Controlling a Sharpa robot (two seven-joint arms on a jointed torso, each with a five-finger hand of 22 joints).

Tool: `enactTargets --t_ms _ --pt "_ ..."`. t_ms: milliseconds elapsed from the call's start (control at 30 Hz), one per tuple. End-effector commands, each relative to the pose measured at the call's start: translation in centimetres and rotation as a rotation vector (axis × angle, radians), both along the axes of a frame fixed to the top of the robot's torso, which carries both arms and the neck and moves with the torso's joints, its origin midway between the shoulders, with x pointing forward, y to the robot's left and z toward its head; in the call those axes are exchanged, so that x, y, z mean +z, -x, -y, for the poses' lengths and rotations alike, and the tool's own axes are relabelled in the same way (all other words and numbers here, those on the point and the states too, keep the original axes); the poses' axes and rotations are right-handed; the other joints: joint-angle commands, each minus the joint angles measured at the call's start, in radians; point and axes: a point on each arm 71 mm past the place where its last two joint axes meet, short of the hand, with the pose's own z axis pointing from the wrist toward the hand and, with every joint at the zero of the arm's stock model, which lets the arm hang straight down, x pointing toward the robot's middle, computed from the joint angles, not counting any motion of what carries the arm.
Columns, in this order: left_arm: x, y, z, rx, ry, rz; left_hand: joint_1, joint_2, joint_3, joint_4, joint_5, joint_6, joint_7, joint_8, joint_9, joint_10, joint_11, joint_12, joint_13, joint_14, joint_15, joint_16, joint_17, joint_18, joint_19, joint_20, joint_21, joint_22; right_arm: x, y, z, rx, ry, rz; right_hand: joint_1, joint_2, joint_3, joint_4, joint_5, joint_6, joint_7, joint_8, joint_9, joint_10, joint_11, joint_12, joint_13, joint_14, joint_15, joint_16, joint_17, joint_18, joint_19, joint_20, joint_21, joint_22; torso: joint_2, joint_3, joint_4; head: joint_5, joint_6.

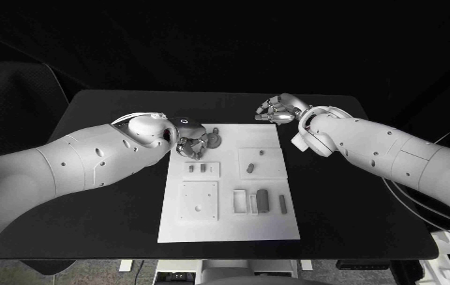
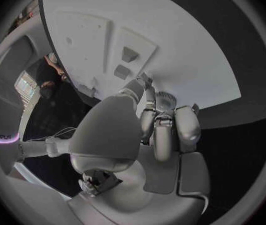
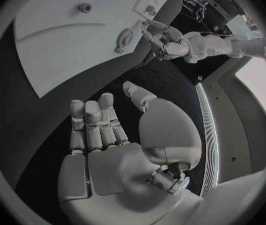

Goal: Assemble the parts on the task board

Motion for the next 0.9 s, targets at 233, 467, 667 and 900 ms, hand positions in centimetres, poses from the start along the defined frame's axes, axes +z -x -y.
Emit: enactTargets --t_ms 233,467,667,900 --pt "-0.73 0.32 0.47 -0.013 -0.008 -0.031 0.001 0.009 0.008 0.000 0.003 0.053 0.047 0.003 0.000 -0.007 -0.002 -0.006 -0.028 -0.008 0.000 0.044 0.122 0.043 -0.002 -0.006 0.141 0.002 -0.03 0.03 -0.14 0.012 0.000 -0.003 -0.010 -0.001 0.005 0.001 -0.005 -0.001 0.009 0.005 -0.001 -0.008 0.001 0.004 -0.002 -0.006 -0.001 0.004 -0.001 -0.011 -0.004 -0.001 0.027 -0.001 0.002 0.0003 -0.0020 -0.003 -0.003" --pt "-0.87 0.28 0.26 -0.004 -0.020 -0.044 0.001 0.009 0.008 0.001 0.003 0.052 0.047 0.003 0.000 -0.007 -0.002 -0.006 -0.028 -0.005 0.000 0.045 0.125 0.043 -0.003 -0.006 0.141 0.002 -0.03 0.03 -0.11 0.011 0.000 -0.002 -0.010 -0.001 0.005 0.001 -0.005 -0.001 0.009 0.005 -0.001 -0.008 0.001 0.004 -0.002 -0.006 -0.001 0.004 -0.001 -0.011 -0.004 -0.001 0.027 -0.001 0.000 0.0007 0.0001 -0.004 -0.004" --pt "-0.88 0.27 0.04 0.000 -0.022 -0.045 -0.001 0.006 0.008 0.001 0.003 0.052 0.047 0.002 -0.001 -0.007 -0.002 -0.006 -0.028 -0.003 0.000 0.046 0.128 0.043 -0.003 -0.006 0.141 0.002 -0.03 0.03 -0.03 0.010 0.001 -0.002 -0.010 -0.001 0.005 0.001 -0.005 -0.001 0.009 0.005 -0.001 -0.008 0.001 0.004 -0.002 -0.006 -0.001 0.004 -0.001 -0.011 -0.004 -0.001 0.027 -0.002 0.000 -0.0001 0.0003 -0.004 -0.005" --pt "-0.84 0.35 0.25 -0.006 -0.009 -0.048 -0.003 -0.001 0.007 0.000 0.002 0.050 0.048 0.000 -0.002 -0.008 -0.002 -0.006 -0.027 -0.001 0.000 0.047 0.129 0.043 -0.004 -0.006 0.140 0.003 -0.02 0.03 -0.10 0.011 0.000 -0.002 -0.010 -0.001 0.005 0.001 -0.005 -0.001 0.009 0.005 -0.001 -0.008 0.001 0.004 -0.002 -0.006 -0.001 0.005 -0.001 -0.011 -0.004 -0.001 0.027 -0.002 0.000 -0.0008 0.0002 -0.003 -0.005"
